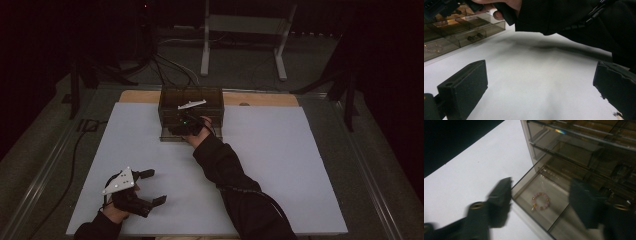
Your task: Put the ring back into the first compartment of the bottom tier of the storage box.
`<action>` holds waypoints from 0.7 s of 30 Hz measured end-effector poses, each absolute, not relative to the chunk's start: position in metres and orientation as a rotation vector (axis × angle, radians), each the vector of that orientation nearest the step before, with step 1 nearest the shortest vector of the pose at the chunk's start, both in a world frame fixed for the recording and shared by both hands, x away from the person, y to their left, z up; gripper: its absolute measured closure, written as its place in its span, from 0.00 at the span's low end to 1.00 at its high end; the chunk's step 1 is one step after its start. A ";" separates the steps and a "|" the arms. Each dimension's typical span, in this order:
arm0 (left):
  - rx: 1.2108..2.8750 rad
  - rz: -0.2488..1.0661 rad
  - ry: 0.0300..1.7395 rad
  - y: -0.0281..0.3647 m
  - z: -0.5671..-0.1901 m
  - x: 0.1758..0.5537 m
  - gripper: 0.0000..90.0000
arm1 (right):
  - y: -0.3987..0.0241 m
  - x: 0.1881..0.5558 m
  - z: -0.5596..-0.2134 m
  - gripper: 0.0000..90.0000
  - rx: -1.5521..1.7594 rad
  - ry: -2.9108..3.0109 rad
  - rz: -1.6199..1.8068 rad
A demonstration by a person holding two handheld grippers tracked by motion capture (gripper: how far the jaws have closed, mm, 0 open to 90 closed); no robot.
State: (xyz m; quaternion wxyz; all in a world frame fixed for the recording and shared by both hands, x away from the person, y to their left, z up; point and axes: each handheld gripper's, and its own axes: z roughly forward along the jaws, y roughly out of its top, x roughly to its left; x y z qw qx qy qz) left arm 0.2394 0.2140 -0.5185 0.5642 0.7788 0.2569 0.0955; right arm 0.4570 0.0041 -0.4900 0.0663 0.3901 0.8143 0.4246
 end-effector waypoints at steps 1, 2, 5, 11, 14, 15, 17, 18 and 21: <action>1.834 0.225 0.605 0.214 -0.519 0.239 0.01 | 0.004 0.456 -0.490 0.29 1.168 2.463 1.270; 1.833 0.224 0.606 0.214 -0.519 0.239 0.01 | 0.003 0.455 -0.490 0.26 1.156 2.469 1.261; 1.832 0.225 0.604 0.214 -0.518 0.240 0.01 | 0.000 0.453 -0.490 0.16 1.131 2.490 1.260; 1.837 0.224 0.600 0.213 -0.519 0.240 0.01 | -0.008 0.447 -0.492 0.10 1.115 2.502 1.278; 1.836 0.224 0.601 0.212 -0.518 0.240 0.01 | -0.012 0.444 -0.491 0.07 1.102 2.507 1.281; 1.834 0.224 0.603 0.212 -0.518 0.240 0.01 | -0.013 0.443 -0.490 0.04 1.103 2.508 1.287; 1.833 0.224 0.600 0.211 -0.517 0.240 0.01 | -0.015 0.441 -0.488 0.03 1.093 2.511 1.297; 1.837 0.223 0.599 0.211 -0.517 0.241 0.01 | -0.017 0.440 -0.487 0.02 1.092 2.503 1.308; 1.840 0.224 0.598 0.209 -0.517 0.242 0.01 | -0.019 0.437 -0.483 0.01 1.071 2.511 1.329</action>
